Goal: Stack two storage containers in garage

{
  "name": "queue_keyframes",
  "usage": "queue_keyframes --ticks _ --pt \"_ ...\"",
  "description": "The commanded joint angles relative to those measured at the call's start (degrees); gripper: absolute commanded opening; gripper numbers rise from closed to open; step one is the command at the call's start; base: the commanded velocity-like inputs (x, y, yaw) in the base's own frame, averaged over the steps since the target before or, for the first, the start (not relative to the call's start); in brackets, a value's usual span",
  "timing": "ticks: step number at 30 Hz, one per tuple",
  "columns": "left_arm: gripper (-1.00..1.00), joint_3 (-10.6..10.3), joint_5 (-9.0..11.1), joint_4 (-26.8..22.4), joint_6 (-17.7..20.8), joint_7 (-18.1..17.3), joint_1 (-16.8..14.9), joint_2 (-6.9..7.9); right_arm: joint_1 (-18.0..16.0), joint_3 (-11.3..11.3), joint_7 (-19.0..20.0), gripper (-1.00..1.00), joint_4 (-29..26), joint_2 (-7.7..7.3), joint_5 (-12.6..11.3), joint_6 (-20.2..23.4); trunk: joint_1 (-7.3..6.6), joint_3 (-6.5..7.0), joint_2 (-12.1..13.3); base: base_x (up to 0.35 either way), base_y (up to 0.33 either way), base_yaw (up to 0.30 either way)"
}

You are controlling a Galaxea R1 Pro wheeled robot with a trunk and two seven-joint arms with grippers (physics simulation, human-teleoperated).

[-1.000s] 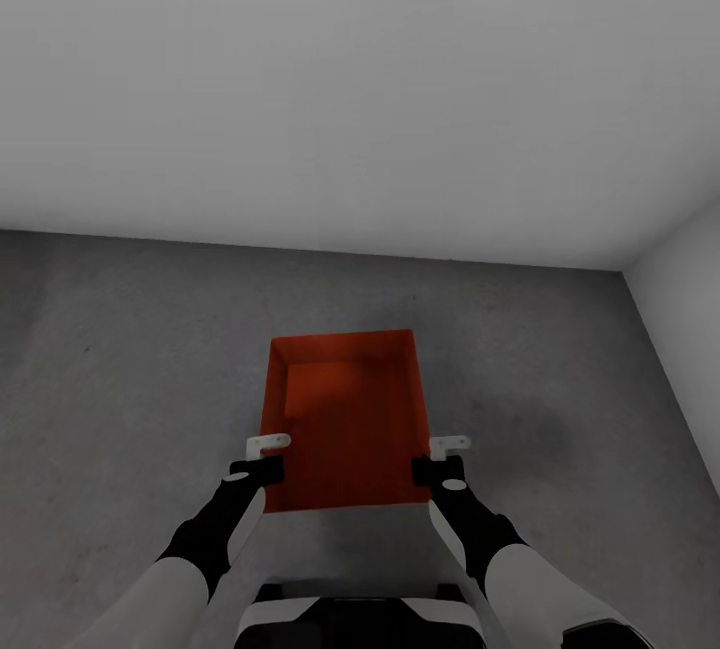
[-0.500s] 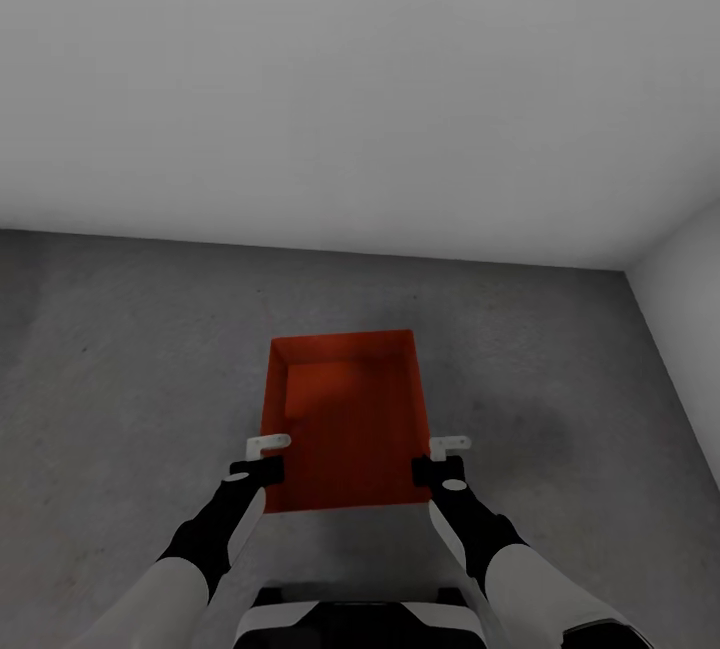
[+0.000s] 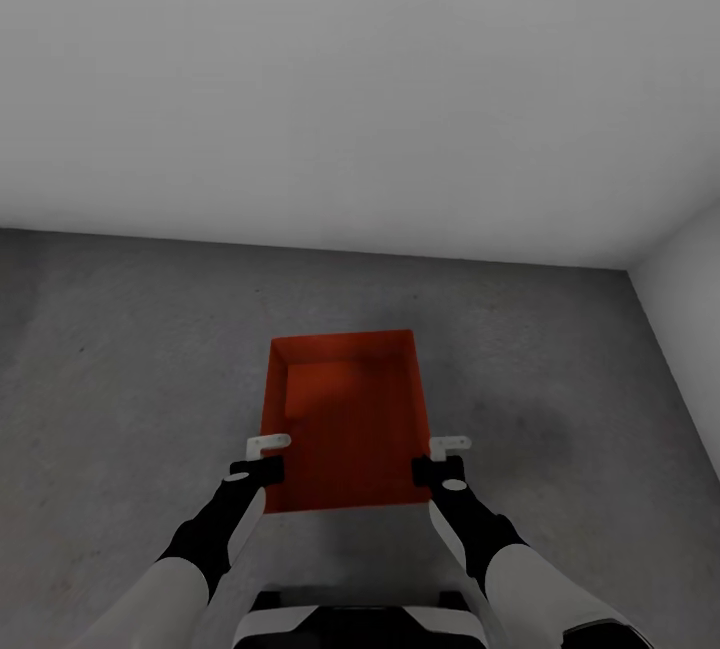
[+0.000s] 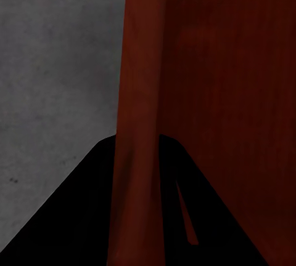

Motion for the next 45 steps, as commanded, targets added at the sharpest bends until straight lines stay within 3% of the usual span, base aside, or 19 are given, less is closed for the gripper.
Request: queue_keyframes --ticks 1,22,45 --pt "-1.0 0.6 -0.5 -0.8 -1.0 0.6 0.0 0.08 0.0 -0.5 -0.6 -1.0 0.1 -0.7 -0.1 0.3 0.23 -0.22 -0.5 0.0 0.0 0.0" --pt "-1.0 0.6 -0.5 -0.9 -1.0 0.6 0.0 0.08 0.0 -0.5 -0.6 -1.0 0.0 -0.66 -0.2 0.2 4.84 -3.99 -8.9 0.0 0.0 -0.006" --pt "-1.0 0.6 -0.5 -0.9 -1.0 0.6 0.0 0.08 0.0 -0.5 -0.6 -1.0 0.0 -0.61 -0.2 0.2 9.9 -8.12 -18.1 0.0 0.0 -0.182"
